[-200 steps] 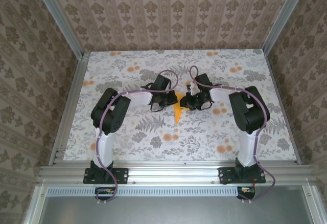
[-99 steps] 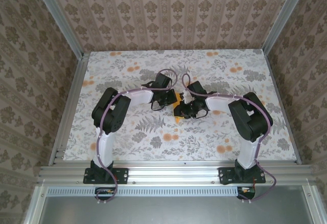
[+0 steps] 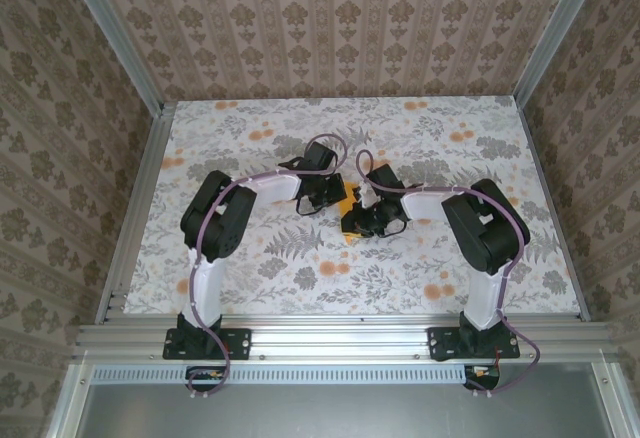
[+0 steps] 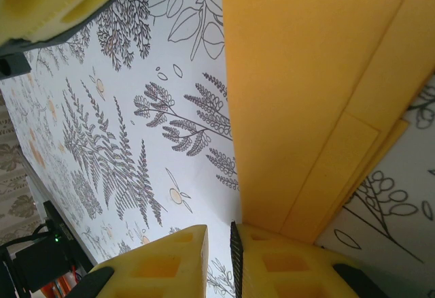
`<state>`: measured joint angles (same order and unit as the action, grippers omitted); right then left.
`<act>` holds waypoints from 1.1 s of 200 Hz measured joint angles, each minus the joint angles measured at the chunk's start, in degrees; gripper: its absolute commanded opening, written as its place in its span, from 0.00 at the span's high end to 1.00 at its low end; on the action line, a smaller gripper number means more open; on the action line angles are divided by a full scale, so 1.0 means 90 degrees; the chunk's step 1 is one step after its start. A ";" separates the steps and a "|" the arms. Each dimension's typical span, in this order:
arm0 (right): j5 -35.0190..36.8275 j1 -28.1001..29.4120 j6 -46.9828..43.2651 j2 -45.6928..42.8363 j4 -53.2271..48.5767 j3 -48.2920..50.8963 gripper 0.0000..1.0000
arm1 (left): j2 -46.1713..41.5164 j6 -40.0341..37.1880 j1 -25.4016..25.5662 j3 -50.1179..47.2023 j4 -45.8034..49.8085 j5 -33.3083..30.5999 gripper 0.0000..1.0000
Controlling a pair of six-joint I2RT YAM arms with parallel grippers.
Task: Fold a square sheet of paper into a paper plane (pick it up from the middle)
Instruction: Fold the wing for the fifth time at the center of the table.
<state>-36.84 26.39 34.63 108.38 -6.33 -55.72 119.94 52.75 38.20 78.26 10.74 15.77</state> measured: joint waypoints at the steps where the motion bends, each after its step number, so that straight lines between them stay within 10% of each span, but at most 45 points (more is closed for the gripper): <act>1: 0.0000 0.0000 0.0000 0.0000 0.0002 0.0000 0.81 | 0.0002 0.0000 0.0000 0.0002 0.0005 0.0000 0.93; 220: -0.0381 -0.0131 -0.0879 -0.0124 -0.0321 0.0367 0.88 | 0.0500 -0.0619 -0.0430 0.0746 0.0199 0.0277 0.88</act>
<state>-40.27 25.21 26.72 107.26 -9.21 -52.42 124.44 47.18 34.33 84.97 12.53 18.26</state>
